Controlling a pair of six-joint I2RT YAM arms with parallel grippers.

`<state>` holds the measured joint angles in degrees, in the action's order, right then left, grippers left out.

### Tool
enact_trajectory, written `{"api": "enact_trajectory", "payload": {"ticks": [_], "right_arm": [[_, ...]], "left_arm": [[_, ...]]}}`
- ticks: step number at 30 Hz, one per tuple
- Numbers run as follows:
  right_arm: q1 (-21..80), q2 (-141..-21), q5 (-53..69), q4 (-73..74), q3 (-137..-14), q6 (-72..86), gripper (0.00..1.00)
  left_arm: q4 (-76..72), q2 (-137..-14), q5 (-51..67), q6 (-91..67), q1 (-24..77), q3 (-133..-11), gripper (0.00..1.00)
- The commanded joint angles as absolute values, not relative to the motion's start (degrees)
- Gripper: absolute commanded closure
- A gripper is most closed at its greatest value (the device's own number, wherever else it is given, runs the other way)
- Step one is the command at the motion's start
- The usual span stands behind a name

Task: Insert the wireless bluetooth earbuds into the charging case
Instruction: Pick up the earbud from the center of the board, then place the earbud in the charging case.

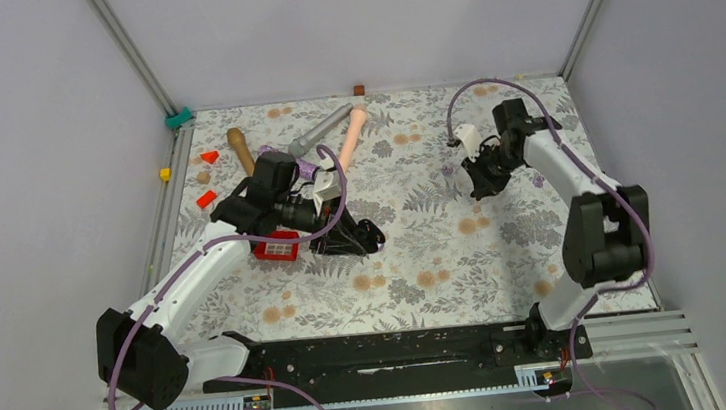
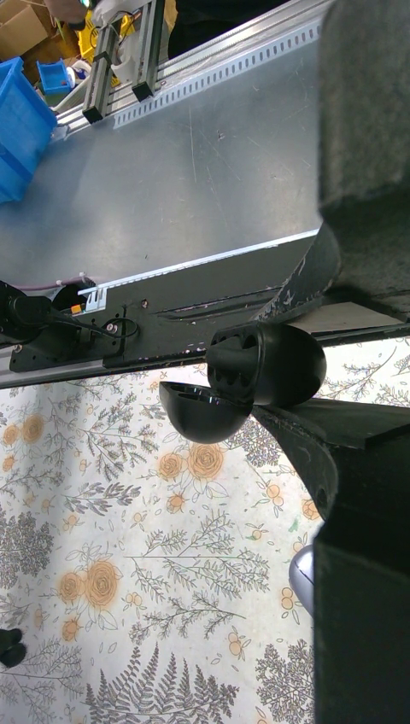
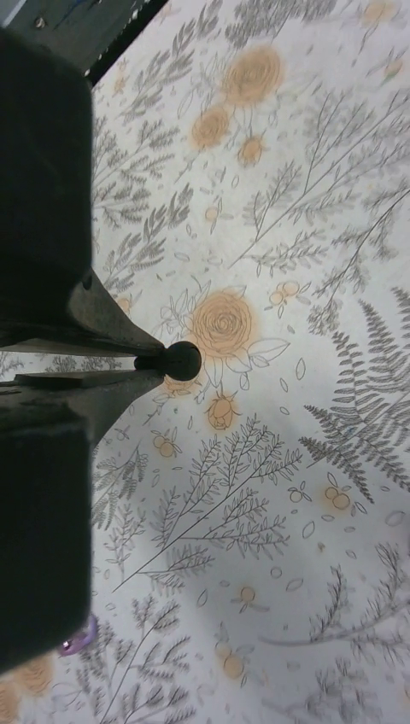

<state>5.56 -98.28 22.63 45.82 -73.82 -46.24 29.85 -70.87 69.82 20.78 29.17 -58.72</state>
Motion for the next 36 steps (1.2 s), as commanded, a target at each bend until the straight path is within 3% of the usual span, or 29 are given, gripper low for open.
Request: {"api": "enact_trajectory", "payload": {"ticks": [1, 8, 16, 26, 36], "right_arm": [[5.54, -87.15, 27.74, 45.71, -71.96, -41.30, 0.96], [7.83, -72.13, 35.00, 43.25, -70.85, -33.16, 0.99], [20.08, -59.03, 35.19, 35.04, -69.93, -22.56, 0.97], [34.41, -60.72, 31.72, 31.32, -72.84, -18.94, 0.96], [38.38, -64.83, 32.15, 32.17, -79.29, -18.72, 0.96]], "left_arm": [[27.82, -70.48, 70.36, 21.63, 29.44, -59.32, 1.00], [27.82, -69.97, 69.63, 21.62, 29.60, -59.52, 1.00], [27.78, -69.47, 68.70, 21.77, 29.54, -59.63, 1.00], [24.11, -67.91, 67.35, 17.95, 28.03, -59.05, 1.00], [23.25, -66.28, 66.06, 17.02, 25.20, -59.09, 1.00]]}}
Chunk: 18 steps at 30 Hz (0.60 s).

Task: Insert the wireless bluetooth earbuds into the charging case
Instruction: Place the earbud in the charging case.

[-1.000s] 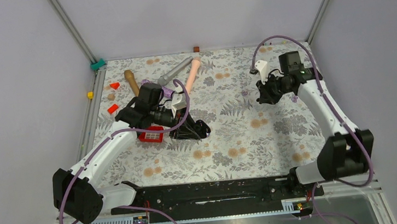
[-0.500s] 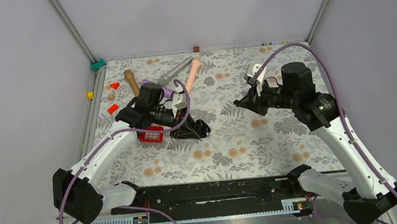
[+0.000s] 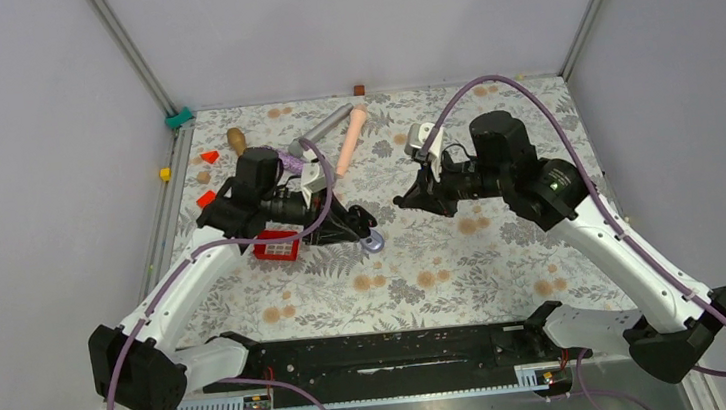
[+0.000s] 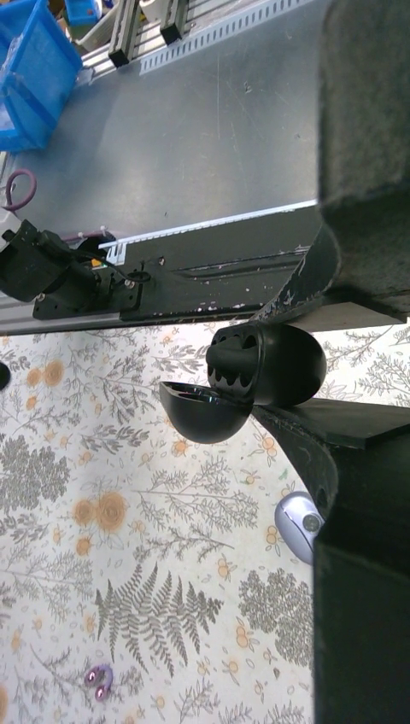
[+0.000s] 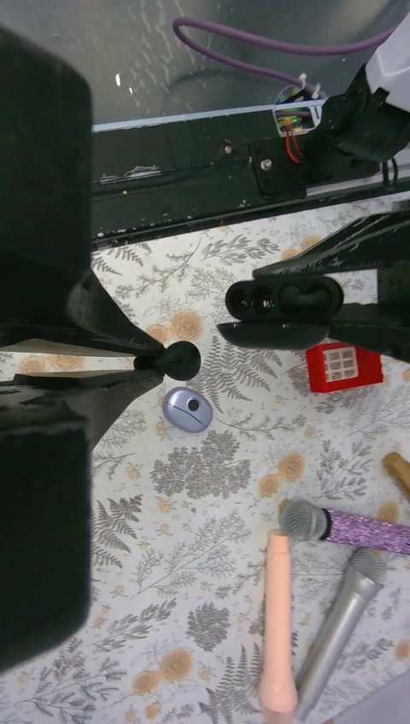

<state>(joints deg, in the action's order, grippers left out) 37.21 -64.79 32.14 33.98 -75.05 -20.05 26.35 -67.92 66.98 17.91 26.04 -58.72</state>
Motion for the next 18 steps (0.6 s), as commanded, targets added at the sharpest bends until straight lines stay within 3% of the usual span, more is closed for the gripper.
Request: {"api": "enact_trajectory", "payload": {"ticks": [1, 18], "right_arm": [[38.48, -64.87, 32.31, 31.68, -79.55, -18.27, 0.96], [39.61, -66.01, 32.35, 26.46, -78.92, -8.54, 0.96]], "left_arm": [[22.63, -66.21, 65.79, 16.42, 24.95, -58.95, 1.00], [20.10, -64.18, 64.94, 15.28, 21.36, -57.72, 1.00]]}}
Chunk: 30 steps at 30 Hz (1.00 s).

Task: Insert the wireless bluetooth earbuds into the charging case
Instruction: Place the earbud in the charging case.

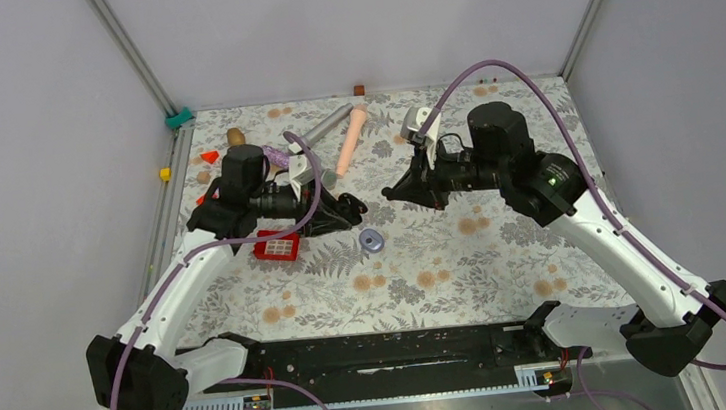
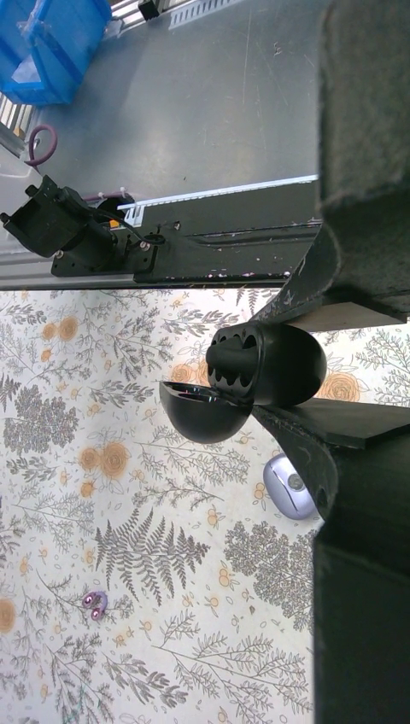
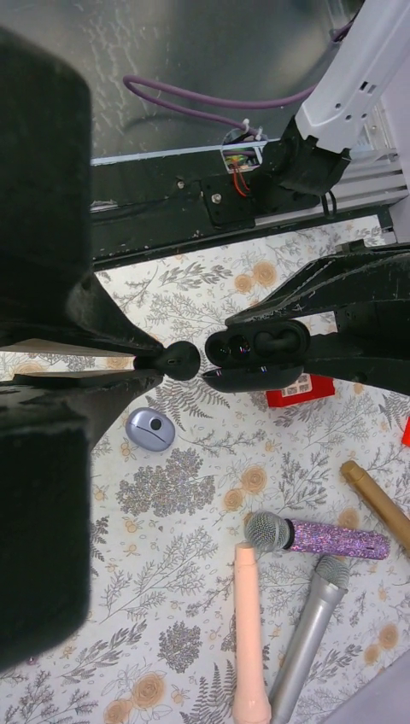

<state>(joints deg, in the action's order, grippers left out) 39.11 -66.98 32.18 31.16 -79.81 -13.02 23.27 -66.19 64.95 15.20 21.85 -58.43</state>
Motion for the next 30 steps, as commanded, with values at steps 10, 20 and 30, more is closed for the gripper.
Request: {"api": "enact_trajectory", "payload": {"ticks": [10, 20, 30], "right_arm": [[39.62, -65.59, 32.76, 24.52, -76.55, -7.02, 0.96], [39.59, -65.02, 34.99, 22.42, -74.51, -5.01, 0.96], [39.63, -66.77, 38.24, 18.31, -71.98, -1.88, 0.94]], "left_arm": [[19.87, -64.04, 63.98, 15.37, 21.27, -57.51, 1.00], [19.83, -63.98, 63.93, 16.02, 20.76, -56.95, 1.00], [19.27, -64.30, 65.36, 15.64, 20.72, -56.61, 1.00]]}}
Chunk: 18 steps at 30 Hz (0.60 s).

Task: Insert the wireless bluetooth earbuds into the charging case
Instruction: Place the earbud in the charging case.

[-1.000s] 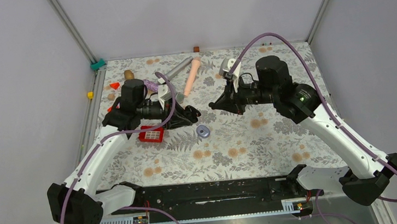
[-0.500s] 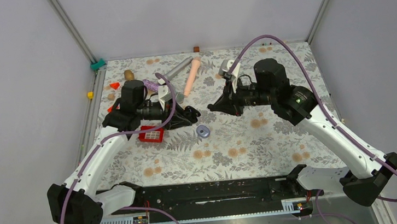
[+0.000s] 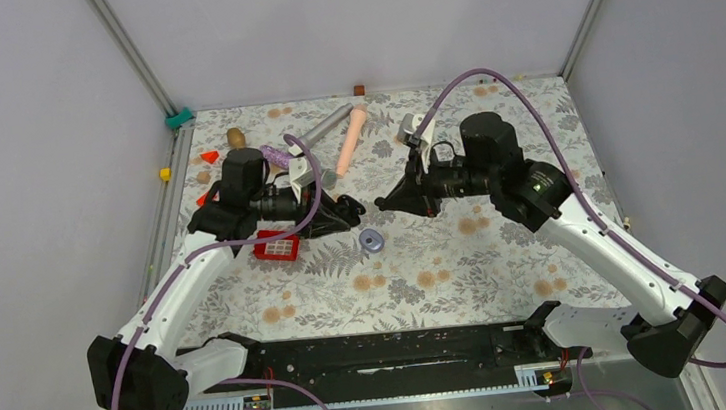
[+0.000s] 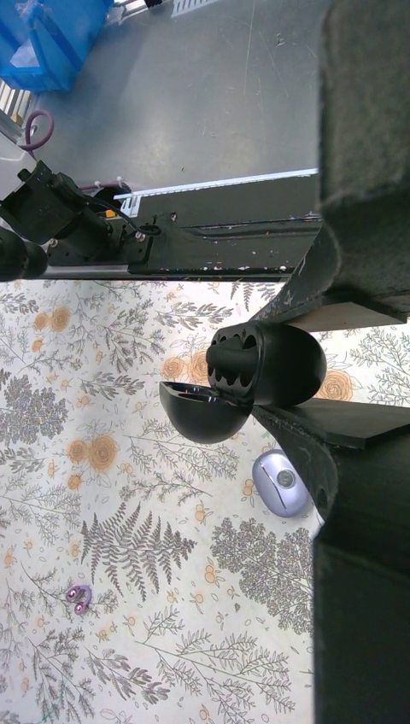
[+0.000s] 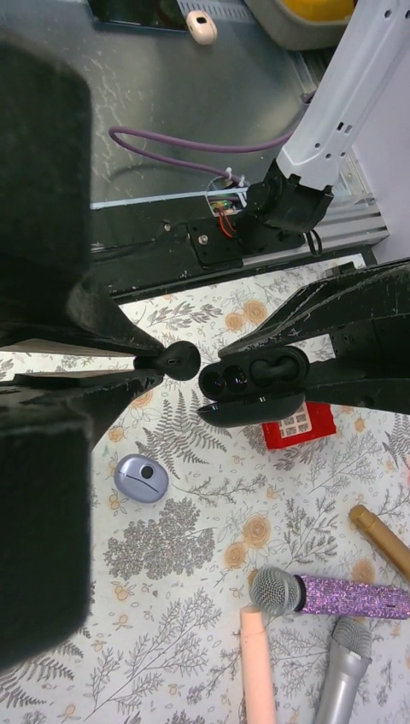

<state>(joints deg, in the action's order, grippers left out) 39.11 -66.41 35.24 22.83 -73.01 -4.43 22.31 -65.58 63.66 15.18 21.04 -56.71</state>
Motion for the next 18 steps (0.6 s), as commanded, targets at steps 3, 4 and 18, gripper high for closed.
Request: {"api": "enact_trajectory", "payload": {"ticks": [3, 4, 18], "right_arm": [[39.72, -67.72, 38.33, 16.59, -70.83, -1.69, 0.94], [39.77, -67.88, 38.07, 16.04, -70.45, -1.91, 0.94], [42.45, -69.70, 35.51, 16.15, -69.52, -5.62, 0.94]], "left_arm": [[19.32, -64.27, 66.32, 15.73, 20.69, -56.44, 1.00], [19.33, -64.27, 66.56, 15.72, 20.71, -56.45, 1.00], [18.74, -67.28, 70.75, 13.79, 20.71, -56.57, 1.00]]}}
